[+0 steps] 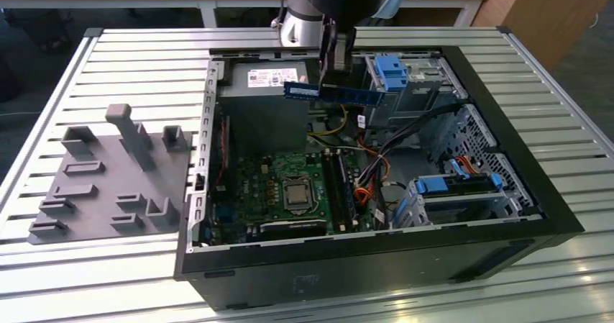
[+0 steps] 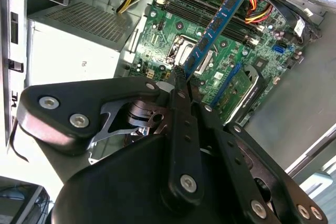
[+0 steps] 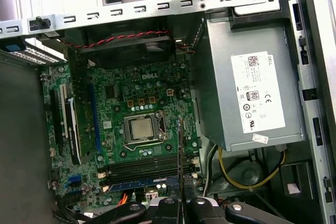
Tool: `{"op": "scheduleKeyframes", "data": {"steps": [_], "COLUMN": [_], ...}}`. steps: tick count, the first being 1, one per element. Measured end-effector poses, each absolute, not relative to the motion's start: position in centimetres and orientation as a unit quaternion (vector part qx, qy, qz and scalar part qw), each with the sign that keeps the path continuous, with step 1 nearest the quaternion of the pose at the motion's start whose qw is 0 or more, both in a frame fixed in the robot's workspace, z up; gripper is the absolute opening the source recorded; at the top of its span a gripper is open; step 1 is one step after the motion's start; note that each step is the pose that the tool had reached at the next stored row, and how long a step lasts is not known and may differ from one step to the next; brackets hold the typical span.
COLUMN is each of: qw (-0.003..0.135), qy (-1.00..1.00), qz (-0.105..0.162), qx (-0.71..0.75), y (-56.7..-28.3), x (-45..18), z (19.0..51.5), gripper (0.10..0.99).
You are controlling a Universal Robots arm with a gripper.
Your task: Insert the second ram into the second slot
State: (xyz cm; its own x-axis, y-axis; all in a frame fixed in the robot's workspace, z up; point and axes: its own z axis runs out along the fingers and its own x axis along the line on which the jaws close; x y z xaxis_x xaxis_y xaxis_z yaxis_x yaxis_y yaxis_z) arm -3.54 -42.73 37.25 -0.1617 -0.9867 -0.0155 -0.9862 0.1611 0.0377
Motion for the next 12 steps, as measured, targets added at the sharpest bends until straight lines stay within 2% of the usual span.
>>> {"op": "scheduleKeyframes", "data": {"steps": [12], "qw": [0.006], "qy": [-0.766], "qz": [-0.019], "qx": [0.643], "y": [-42.73], "x": [-3.54], "z": [37.24], "gripper": [0.137]}}
